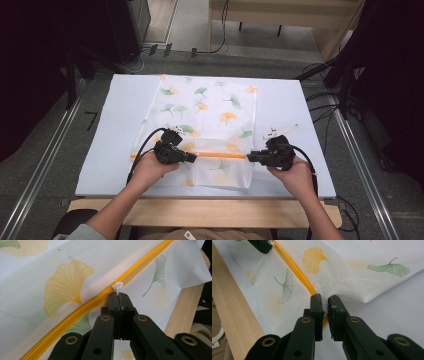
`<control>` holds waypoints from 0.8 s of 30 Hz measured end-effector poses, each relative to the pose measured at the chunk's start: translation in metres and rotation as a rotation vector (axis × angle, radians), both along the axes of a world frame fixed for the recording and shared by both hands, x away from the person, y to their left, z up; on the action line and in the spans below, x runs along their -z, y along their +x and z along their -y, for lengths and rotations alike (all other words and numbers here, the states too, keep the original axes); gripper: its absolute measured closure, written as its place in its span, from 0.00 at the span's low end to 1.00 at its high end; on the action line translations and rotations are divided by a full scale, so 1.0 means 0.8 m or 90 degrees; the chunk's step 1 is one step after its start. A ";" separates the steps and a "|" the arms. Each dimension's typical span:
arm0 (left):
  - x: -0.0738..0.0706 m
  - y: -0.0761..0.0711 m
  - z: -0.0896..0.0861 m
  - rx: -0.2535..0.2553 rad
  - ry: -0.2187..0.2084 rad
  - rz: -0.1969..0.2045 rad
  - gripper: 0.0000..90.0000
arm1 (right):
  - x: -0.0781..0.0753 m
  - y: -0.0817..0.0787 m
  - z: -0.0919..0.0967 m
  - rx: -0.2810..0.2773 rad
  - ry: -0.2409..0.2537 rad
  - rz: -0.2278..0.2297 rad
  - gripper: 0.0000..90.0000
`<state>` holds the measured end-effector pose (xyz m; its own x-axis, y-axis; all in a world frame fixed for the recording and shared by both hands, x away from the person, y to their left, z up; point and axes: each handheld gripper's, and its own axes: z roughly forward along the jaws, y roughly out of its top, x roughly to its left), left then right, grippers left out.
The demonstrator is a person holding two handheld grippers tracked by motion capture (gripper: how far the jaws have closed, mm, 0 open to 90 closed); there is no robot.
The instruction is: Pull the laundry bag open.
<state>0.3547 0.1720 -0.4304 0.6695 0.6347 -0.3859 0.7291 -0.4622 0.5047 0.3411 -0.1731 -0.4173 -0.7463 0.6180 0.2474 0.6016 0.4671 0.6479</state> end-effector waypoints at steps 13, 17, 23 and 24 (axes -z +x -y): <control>0.005 0.005 -0.033 -0.016 0.020 -0.033 1.00 | 0.001 0.001 0.003 0.004 -0.003 -0.005 0.94; 0.003 0.005 -0.035 -0.011 0.017 -0.031 1.00 | 0.001 0.001 0.003 0.004 -0.004 -0.005 0.94; 0.004 0.006 -0.036 -0.012 0.006 -0.030 1.00 | 0.002 0.002 0.003 0.004 -0.004 -0.006 0.94; 0.006 0.007 -0.037 -0.012 0.001 -0.032 1.00 | 0.002 0.002 0.003 0.004 -0.005 -0.006 0.94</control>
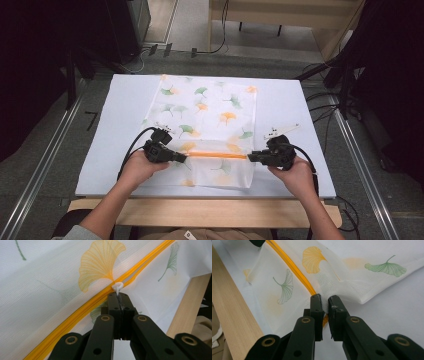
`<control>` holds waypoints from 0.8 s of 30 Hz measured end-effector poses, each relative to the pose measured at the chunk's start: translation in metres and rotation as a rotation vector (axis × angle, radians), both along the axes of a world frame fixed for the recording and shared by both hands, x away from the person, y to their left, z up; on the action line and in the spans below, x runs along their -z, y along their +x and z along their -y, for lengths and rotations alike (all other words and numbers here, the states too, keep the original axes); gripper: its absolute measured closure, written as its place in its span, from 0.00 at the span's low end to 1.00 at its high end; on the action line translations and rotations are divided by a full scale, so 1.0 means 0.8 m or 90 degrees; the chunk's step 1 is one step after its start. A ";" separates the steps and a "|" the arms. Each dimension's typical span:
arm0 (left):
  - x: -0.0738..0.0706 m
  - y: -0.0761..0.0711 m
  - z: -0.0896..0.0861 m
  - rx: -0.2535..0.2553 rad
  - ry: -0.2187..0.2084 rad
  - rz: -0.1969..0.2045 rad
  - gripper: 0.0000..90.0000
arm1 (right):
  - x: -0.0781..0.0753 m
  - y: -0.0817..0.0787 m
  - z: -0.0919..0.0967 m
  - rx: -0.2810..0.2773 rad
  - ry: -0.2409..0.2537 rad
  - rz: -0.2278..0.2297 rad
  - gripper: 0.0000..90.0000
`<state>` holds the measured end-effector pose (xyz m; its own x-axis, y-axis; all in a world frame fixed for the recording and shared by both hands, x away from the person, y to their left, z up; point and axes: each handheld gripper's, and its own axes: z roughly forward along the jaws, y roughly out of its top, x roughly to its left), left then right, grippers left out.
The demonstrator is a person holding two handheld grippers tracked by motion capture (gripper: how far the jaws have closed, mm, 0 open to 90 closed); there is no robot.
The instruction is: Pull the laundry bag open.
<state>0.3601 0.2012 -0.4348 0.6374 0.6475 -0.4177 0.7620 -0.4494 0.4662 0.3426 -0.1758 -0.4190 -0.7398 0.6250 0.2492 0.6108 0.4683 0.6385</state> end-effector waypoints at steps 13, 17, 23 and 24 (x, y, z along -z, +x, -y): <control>0.002 0.001 -0.001 0.003 0.006 -0.002 1.00 | 0.000 0.000 0.000 -0.001 0.001 0.000 0.94; 0.003 0.002 -0.004 -0.003 0.005 -0.005 1.00 | 0.000 0.000 -0.001 -0.005 0.001 0.002 0.94; 0.001 0.001 -0.015 -0.016 0.015 -0.004 1.00 | -0.001 -0.001 0.000 -0.002 0.002 0.001 0.94; 0.000 0.001 -0.019 -0.014 0.016 -0.004 1.00 | -0.001 0.000 0.001 -0.003 0.002 0.000 0.94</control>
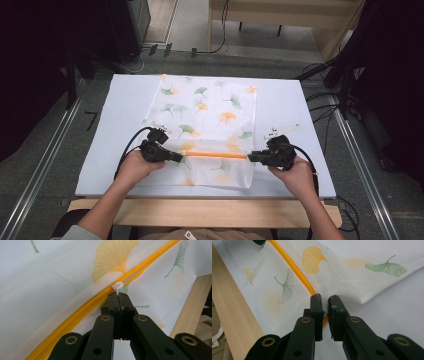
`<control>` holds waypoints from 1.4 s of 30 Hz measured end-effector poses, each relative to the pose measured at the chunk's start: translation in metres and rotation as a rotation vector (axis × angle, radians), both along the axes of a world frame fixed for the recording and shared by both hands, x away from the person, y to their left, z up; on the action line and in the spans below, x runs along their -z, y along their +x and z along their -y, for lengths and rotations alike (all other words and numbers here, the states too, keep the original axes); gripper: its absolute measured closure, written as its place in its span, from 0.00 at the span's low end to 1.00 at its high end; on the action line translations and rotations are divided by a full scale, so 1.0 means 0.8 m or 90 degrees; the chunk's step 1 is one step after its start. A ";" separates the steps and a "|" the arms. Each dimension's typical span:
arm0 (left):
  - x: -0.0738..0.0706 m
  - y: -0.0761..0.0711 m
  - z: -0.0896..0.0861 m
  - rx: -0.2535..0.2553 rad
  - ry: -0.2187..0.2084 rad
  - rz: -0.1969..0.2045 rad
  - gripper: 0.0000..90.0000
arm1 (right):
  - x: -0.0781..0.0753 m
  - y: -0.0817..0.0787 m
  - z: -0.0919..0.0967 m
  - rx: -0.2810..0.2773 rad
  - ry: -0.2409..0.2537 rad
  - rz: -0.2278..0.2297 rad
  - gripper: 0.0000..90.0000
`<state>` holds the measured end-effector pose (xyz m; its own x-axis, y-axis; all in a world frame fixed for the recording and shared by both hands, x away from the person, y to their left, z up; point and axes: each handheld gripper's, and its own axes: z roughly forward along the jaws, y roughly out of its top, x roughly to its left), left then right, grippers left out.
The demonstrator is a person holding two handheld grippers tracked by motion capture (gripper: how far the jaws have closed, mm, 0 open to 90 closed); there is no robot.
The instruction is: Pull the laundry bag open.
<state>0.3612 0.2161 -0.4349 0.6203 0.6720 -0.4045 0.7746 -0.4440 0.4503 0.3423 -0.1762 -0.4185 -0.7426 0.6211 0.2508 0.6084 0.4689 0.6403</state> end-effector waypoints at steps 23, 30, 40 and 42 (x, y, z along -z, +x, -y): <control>-0.005 -0.002 -0.026 -0.012 -0.006 -0.002 1.00 | 0.001 0.001 0.001 0.003 -0.004 -0.004 0.94; -0.005 -0.003 -0.027 -0.012 -0.008 0.000 1.00 | 0.001 0.001 0.001 0.004 -0.004 -0.004 0.94; -0.005 -0.002 -0.030 -0.015 -0.008 -0.006 1.00 | 0.001 0.000 0.000 0.003 -0.005 -0.004 0.94; -0.006 -0.003 -0.033 -0.015 -0.010 -0.005 1.00 | 0.001 0.001 0.000 0.000 -0.003 -0.001 0.94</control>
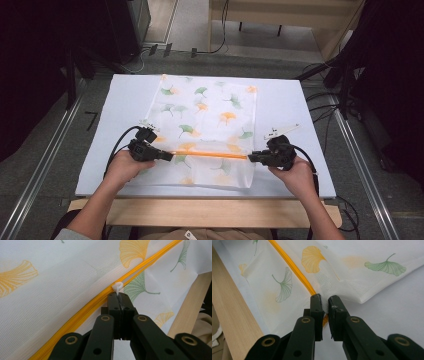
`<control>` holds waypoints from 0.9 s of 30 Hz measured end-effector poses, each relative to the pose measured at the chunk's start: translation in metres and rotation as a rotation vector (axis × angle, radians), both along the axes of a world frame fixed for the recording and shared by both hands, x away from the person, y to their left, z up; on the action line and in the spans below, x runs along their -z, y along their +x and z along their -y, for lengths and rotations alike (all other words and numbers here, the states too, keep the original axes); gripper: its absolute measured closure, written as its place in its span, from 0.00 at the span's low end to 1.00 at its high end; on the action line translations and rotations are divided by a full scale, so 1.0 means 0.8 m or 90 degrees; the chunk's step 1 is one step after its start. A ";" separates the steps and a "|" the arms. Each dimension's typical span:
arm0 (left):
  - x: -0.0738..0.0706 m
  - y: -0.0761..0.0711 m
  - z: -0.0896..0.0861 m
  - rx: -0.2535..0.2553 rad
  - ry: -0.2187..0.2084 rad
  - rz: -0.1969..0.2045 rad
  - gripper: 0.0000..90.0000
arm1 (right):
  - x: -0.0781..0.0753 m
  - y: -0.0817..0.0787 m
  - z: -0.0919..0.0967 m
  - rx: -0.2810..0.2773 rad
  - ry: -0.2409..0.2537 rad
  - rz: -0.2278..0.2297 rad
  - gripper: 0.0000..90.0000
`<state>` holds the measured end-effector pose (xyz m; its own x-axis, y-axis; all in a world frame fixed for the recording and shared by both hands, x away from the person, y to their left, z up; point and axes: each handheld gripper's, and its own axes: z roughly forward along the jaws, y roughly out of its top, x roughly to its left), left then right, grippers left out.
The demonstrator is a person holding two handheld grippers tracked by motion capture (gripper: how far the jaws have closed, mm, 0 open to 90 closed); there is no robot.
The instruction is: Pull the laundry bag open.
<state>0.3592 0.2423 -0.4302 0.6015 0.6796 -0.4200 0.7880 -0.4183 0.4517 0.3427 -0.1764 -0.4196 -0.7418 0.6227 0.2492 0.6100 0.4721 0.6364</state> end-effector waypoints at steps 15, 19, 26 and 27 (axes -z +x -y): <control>0.000 -0.005 -0.030 -0.030 0.003 -0.008 1.00 | 0.001 0.001 -0.001 -0.001 -0.002 -0.002 0.94; 0.001 -0.005 -0.029 -0.028 0.005 -0.010 1.00 | 0.001 0.000 -0.001 0.000 -0.005 -0.003 0.94; 0.000 -0.005 -0.029 -0.029 0.004 -0.008 1.00 | 0.002 0.001 -0.001 0.000 -0.005 -0.002 0.94; 0.000 -0.005 -0.029 -0.029 0.004 -0.008 1.00 | 0.002 0.001 -0.001 0.000 -0.005 -0.002 0.94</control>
